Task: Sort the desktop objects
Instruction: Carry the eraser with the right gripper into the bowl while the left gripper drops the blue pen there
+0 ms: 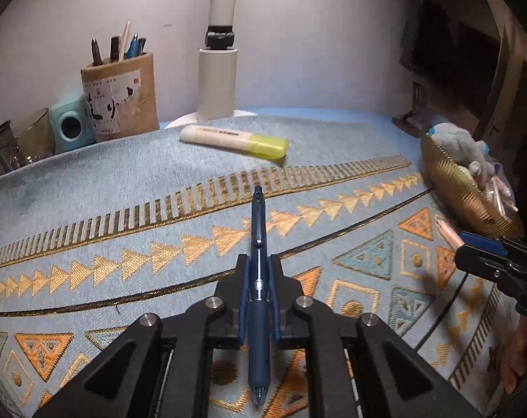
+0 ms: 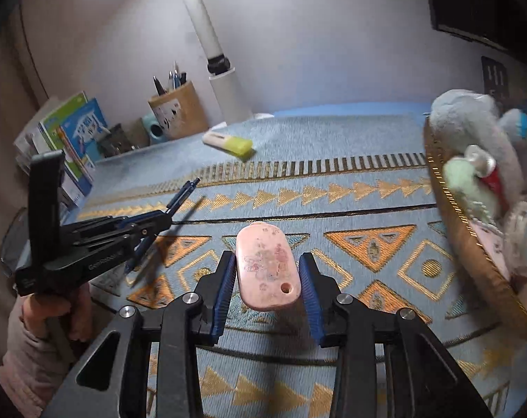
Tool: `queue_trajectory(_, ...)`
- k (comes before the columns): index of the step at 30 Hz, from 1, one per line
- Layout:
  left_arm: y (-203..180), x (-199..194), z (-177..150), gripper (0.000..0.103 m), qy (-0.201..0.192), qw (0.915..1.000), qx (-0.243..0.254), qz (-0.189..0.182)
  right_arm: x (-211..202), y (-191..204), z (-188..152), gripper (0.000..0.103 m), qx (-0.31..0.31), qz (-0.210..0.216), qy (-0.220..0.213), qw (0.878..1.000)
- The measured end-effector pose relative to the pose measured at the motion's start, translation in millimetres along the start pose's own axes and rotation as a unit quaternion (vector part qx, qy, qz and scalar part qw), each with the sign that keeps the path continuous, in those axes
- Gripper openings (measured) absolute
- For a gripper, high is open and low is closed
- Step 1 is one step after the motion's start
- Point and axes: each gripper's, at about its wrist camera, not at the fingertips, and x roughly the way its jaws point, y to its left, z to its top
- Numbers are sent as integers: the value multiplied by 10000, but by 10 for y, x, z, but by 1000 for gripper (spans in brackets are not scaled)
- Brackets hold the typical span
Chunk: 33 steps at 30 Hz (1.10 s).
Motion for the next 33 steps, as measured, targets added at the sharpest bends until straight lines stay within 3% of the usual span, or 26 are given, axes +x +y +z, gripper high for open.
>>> queue_trajectory(7,-618,-447,263,7,-605,9948,188,-802,-823,-607,103,38,691,-464,-964,9919)
queue_trajectory(11,-1189,-616,553,7,-975,9862,482,-1245,-1002,-999,186,38,1093,-809,-1425,9804)
queue_trajectory(14,-1635,-582,805,7,-1015,9800,727,-1550,-1081,-1259,223,38,1429,-933,-1640,9716)
queue_trajectory(23,-2662,-36,1195,7,-808,9750,1138,-1730,-955,-1808,218,38,2022,-1124,-1555,9604)
queue_trajectory(31,-2910,395,1225,8,-585,9751,1000,-1893,-924,-1923,269,39,1872,-1374,-1644,9587)
queue_trajectory(33,-2899,469,1253,19,-555,9742,936,-1976,-870,-1968,293,43,1917,-1326,-1531,9603)
